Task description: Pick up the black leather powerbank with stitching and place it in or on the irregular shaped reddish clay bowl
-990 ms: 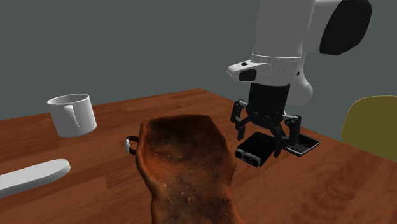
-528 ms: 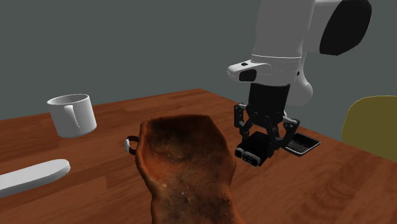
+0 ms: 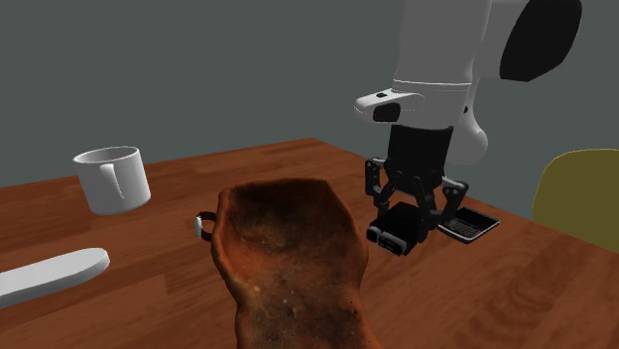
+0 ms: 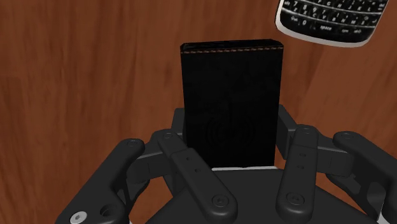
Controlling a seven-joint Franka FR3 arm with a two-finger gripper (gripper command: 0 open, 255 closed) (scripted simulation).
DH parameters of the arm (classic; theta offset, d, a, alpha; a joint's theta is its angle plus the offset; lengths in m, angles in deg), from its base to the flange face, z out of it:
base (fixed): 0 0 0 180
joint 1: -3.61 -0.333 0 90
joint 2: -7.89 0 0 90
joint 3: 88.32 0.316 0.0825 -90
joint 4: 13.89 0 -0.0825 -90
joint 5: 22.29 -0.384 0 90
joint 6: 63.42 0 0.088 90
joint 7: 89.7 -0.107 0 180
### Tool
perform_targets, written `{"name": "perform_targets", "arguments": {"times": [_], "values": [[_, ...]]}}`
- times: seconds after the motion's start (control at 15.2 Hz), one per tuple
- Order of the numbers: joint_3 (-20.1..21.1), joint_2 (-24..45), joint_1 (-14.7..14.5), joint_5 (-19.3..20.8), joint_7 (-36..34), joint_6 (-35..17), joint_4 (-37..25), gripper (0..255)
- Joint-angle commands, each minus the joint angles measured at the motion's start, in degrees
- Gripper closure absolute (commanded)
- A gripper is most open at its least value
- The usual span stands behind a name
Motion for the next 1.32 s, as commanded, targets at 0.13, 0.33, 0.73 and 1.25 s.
{"name": "perform_targets", "arguments": {"times": [0.13,0.33,0.73,1.25], "values": [[-0.3,-0.82,0.02,-0.05,0.18,3.09,-2.3,255],[-0.53,-1.3,0.05,-0.05,0.3,5.47,-4.21,255],[-0.94,-1.89,0.16,0.04,0.46,10.16,-8.32,255],[-1.36,-1.94,0.36,0.28,0.53,16.31,-14.43,255]]}}
